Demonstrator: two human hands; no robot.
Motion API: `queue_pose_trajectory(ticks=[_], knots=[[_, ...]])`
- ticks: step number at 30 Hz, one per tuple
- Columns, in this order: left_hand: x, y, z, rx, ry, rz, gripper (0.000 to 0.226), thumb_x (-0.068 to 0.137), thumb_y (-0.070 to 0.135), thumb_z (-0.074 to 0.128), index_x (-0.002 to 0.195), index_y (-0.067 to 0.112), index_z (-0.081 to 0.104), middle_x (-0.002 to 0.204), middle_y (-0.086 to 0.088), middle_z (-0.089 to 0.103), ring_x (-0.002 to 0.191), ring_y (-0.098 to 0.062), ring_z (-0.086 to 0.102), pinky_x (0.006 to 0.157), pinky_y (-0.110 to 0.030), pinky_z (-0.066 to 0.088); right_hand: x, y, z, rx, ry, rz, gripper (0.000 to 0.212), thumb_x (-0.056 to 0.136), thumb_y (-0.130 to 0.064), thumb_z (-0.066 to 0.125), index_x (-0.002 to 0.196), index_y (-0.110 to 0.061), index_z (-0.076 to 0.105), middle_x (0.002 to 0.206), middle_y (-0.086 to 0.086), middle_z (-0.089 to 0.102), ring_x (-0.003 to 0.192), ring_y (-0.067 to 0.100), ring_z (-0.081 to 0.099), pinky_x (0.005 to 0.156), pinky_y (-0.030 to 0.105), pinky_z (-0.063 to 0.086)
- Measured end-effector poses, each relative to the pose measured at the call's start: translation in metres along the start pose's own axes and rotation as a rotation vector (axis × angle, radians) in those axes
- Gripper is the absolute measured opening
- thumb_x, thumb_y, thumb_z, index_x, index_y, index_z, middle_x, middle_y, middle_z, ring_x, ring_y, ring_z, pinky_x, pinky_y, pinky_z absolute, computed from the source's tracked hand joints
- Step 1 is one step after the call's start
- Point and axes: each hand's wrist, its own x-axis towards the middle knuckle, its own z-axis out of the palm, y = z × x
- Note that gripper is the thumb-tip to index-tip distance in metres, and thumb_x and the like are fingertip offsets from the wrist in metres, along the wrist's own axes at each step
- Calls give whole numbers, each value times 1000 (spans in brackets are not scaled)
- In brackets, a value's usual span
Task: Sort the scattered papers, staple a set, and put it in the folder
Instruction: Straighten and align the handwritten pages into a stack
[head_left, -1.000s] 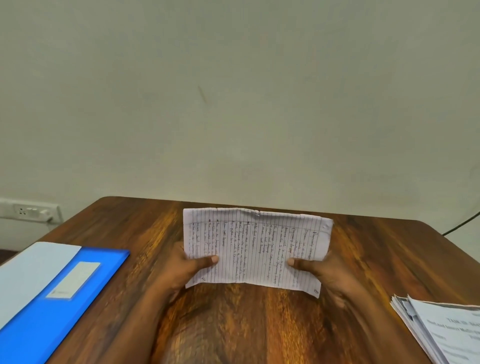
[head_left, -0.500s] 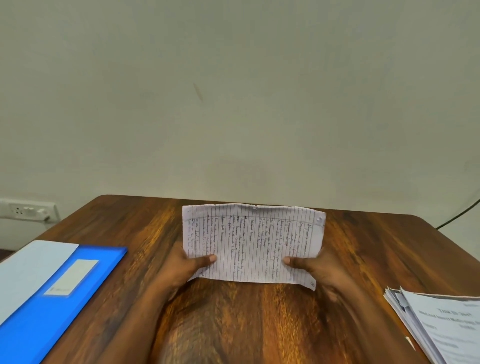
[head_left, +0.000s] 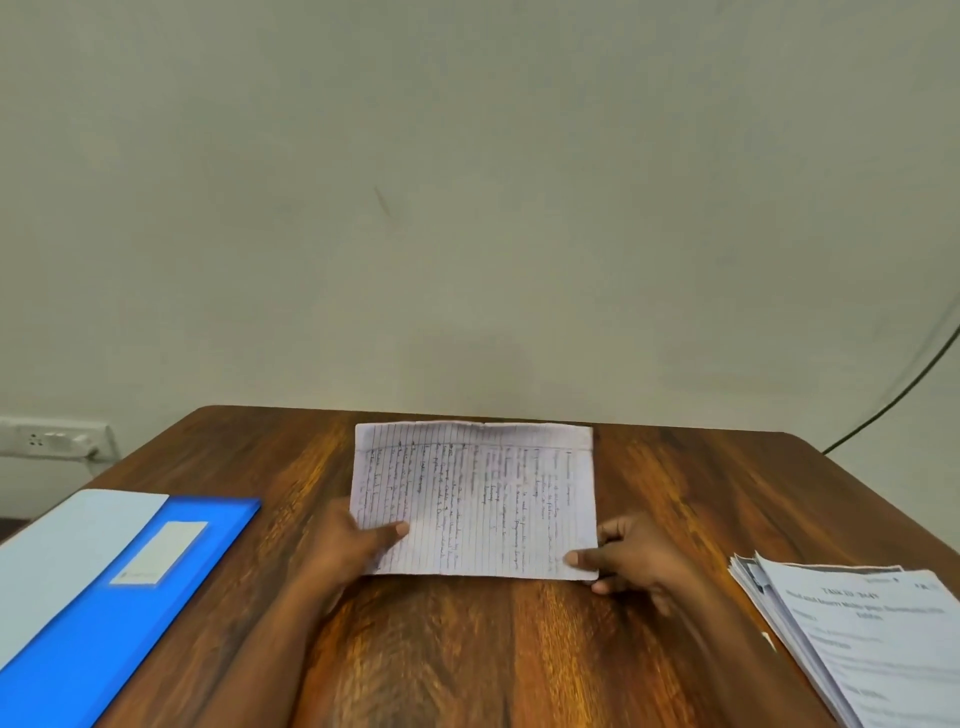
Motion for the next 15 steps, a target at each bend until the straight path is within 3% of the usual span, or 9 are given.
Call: queue_pose_trajectory(ticks=[6, 10, 13, 15], knots=[[-26, -4, 5, 92, 63, -43, 36, 83, 18, 84, 89, 27, 50, 93, 4, 62, 82, -11, 62, 76, -40, 59, -29, 12, -3, 80, 35, 26, 27, 74, -4, 91, 96, 4, 76, 87, 13, 81, 69, 23, 75, 61, 27, 61], [-40, 0, 15, 248, 154, 3, 32, 87, 20, 82, 110, 9, 63, 99, -2, 65, 81, -12, 62, 60, -26, 49, -43, 17, 0, 110, 64, 26, 24, 74, -3, 91, 93, 2, 77, 88, 11, 81, 72, 23, 78, 65, 28, 63], [-48, -3, 22, 406, 260, 48, 63, 83, 27, 86, 136, 7, 58, 127, -12, 67, 108, -25, 65, 86, -39, 58, -53, 18, 0, 119, 73, 23, 23, 75, -3, 91, 93, 0, 77, 89, 11, 81, 77, 25, 79, 66, 28, 64], [-56, -7, 32, 528, 327, 98, 93, 80, 27, 86, 156, 11, 35, 151, -15, 52, 134, -32, 53, 108, -46, 46, -58, 18, 0, 118, 75, 25, 22, 75, -4, 90, 93, -1, 77, 90, 11, 80, 76, 24, 79, 66, 28, 64]])
